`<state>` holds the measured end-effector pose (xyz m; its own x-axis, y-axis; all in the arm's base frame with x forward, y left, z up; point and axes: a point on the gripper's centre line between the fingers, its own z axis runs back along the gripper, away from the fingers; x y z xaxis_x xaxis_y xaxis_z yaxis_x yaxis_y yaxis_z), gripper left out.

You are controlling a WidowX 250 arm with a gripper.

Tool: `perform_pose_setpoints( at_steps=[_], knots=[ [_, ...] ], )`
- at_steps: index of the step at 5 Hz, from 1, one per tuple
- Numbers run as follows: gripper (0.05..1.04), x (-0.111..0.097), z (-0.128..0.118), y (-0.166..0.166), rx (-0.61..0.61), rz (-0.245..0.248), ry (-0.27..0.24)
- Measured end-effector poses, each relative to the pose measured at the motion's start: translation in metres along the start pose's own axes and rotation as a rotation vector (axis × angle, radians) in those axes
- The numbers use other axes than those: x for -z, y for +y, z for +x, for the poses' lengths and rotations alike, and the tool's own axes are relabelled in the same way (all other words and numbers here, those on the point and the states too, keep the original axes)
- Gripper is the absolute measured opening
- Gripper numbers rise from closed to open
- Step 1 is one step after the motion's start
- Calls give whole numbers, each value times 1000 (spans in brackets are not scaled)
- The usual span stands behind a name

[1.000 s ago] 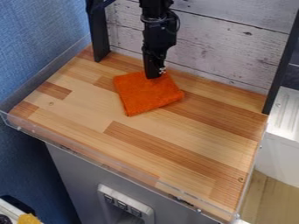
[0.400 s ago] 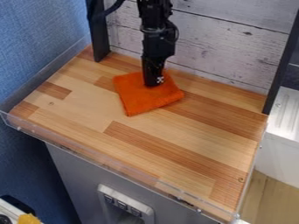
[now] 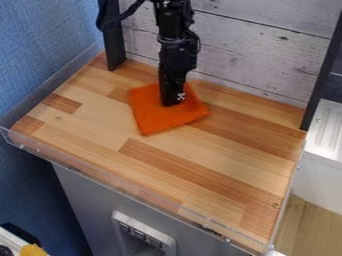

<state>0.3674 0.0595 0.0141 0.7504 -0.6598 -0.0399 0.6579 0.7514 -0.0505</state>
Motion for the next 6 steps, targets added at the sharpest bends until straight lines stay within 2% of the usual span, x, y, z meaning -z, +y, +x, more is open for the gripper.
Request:
perform_pose_setpoints(
  at_steps=[2,3,4,5,6],
  knots=[
    [82,1,-14,-1,-250,24,14],
    [231,-13,-18,-1,-379,49,19],
    [485,-28,-20,-3,-510,80,9],
    [786,-40,-12,-11,-589,97,-5],
    [995,-51,-2,-16,-661,96,-15]
  ],
)
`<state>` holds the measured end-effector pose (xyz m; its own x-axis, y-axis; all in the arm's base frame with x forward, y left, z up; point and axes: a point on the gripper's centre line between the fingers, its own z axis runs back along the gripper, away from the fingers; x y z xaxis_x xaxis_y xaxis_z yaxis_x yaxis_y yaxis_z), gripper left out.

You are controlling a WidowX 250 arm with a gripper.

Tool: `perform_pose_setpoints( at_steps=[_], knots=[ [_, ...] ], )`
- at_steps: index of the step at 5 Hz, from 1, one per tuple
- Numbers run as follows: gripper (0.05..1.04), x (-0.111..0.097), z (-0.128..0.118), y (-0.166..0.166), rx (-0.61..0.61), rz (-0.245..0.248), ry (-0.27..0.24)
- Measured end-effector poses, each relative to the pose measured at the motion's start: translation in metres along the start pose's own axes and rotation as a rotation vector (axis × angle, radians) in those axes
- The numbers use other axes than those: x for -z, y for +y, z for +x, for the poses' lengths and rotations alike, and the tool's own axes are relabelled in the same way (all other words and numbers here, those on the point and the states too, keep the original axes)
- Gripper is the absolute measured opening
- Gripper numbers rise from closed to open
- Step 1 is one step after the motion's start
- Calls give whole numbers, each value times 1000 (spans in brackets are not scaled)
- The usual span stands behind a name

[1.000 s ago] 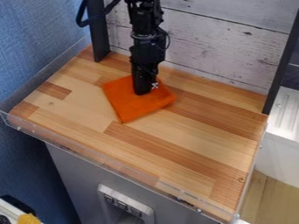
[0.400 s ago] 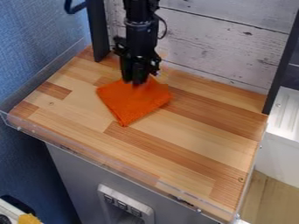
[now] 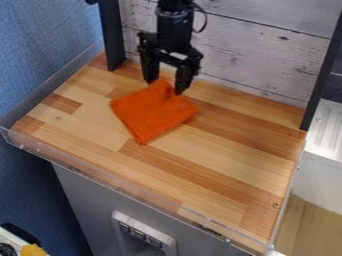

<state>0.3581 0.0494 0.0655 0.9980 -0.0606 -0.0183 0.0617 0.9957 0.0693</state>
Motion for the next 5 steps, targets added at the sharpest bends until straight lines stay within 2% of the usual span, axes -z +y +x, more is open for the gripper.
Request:
perform_pose_setpoints(
  at_steps=[3,5],
  knots=[
    [995,-36,22,-26,-91,-61,-41],
    [995,-49,26,-30,-98,-84,-43]
  ],
)
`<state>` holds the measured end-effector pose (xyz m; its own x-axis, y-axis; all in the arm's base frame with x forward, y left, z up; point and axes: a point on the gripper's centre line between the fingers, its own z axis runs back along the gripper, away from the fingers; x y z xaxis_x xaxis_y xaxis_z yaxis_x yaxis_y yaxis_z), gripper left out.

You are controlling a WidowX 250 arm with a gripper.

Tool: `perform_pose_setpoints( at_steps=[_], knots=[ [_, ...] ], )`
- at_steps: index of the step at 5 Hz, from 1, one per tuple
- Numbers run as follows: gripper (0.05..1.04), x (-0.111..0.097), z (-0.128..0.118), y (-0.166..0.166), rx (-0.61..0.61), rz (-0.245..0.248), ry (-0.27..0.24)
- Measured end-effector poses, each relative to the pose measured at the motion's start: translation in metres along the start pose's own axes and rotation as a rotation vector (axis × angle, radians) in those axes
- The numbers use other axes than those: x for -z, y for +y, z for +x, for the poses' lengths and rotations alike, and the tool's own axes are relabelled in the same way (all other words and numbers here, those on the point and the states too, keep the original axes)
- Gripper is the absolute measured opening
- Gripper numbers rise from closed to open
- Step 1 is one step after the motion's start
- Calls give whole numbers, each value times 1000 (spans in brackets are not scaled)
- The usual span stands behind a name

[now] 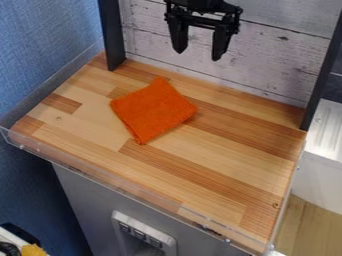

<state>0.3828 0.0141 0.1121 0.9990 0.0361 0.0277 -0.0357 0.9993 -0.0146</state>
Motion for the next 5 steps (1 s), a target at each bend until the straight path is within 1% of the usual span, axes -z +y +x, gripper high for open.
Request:
perform_pose_setpoints(
  at_steps=[1,2,3,5],
  knots=[
    [999,-9,4,-2,1,-6,-9],
    [999,-11,2,-1,8,-3,3],
    [997,-15,3,0,15,3,5],
    [999,-15,3,2,33,14,42]
  ],
)
